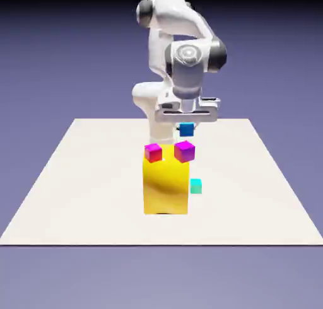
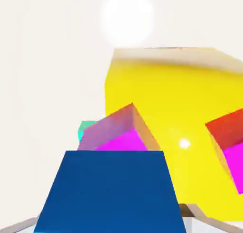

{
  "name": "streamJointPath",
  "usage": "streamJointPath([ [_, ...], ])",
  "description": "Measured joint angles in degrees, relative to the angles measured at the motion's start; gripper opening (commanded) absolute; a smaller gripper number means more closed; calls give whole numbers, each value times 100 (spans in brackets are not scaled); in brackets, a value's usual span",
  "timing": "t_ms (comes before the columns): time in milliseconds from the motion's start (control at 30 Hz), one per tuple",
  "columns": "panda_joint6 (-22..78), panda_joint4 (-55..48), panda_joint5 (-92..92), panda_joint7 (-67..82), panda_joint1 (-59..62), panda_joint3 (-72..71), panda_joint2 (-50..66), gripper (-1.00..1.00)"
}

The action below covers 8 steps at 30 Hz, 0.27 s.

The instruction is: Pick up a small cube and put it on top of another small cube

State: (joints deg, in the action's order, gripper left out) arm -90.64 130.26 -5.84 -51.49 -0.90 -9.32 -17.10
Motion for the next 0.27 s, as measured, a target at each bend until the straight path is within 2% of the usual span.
streamJointPath([
  [133, -832, 830, -54, 27, -33, -48, 2, -100],
  [167, -1003, 1000, -65, 32, -40, -58, 2, 100],
  [267, -795, 794, -37, 23, -32, -46, 2, 100],
])
